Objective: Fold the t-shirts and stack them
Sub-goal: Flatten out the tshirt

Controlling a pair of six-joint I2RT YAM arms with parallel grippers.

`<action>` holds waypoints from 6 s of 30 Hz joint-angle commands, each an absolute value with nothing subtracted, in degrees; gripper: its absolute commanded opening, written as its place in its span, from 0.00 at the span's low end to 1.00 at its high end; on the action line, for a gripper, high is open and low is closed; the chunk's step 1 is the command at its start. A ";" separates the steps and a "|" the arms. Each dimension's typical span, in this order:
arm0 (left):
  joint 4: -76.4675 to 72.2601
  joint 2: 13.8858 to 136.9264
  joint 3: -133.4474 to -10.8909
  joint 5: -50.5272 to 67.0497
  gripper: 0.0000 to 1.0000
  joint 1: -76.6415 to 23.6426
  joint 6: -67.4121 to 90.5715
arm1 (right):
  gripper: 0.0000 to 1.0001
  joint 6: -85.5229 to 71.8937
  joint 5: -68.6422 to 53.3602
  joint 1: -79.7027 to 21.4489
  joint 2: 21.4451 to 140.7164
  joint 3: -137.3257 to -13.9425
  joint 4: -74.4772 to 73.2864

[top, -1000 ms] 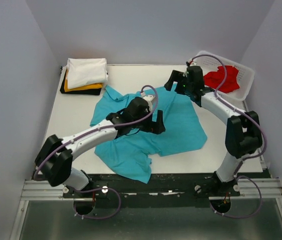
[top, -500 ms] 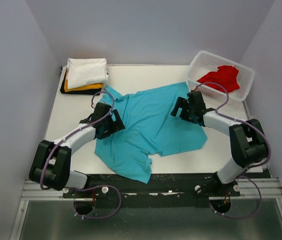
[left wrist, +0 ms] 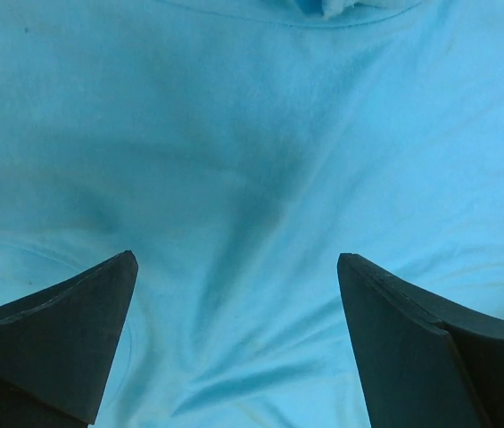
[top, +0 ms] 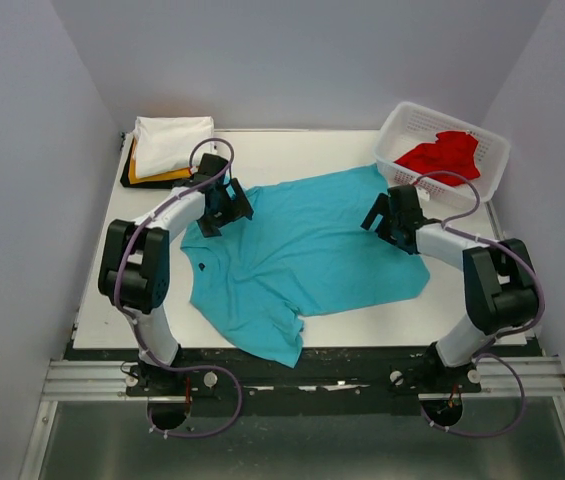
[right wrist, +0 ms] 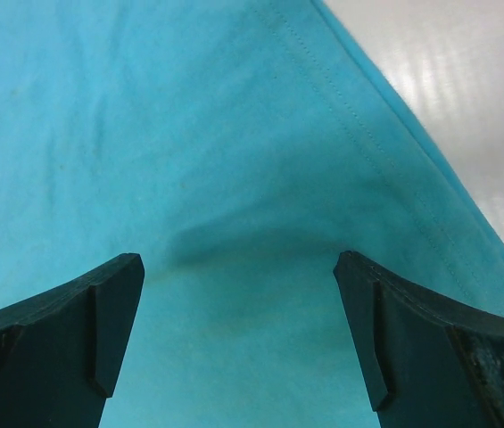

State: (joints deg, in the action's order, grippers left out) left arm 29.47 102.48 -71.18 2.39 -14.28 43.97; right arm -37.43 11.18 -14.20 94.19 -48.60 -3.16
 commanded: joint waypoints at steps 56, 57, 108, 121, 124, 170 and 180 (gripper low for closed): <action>11.99 144.68 -132.40 16.56 0.99 -12.73 54.76 | 1.00 -30.19 -6.42 -9.06 78.11 -45.12 -3.63; 10.35 143.89 -131.98 19.36 0.99 -12.66 53.19 | 1.00 -29.99 -5.93 -9.05 77.83 -44.87 -3.60; 21.29 114.68 -106.77 9.89 0.99 -12.22 45.69 | 1.00 -28.90 -0.21 -9.01 79.08 -44.95 -3.40; 21.53 93.56 -61.84 11.07 0.99 -14.38 41.48 | 1.00 -30.04 6.38 -9.06 95.49 -54.69 -3.24; 24.58 98.09 -66.10 9.80 0.99 -13.29 40.62 | 1.00 -30.96 6.54 -9.05 98.20 -55.90 -3.20; 35.19 113.06 -80.98 7.47 0.99 -20.38 52.02 | 1.00 -36.32 -0.21 -9.05 86.70 -38.79 -2.55; 39.27 122.44 -94.32 12.40 0.98 -19.42 50.25 | 1.00 -38.22 -1.76 -9.05 85.76 -37.25 -2.73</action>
State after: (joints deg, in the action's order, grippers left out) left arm 36.45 118.65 -89.43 9.93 -19.25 51.55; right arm -36.97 -1.41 -9.15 85.47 -39.03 0.58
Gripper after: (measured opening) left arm 0.983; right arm 0.998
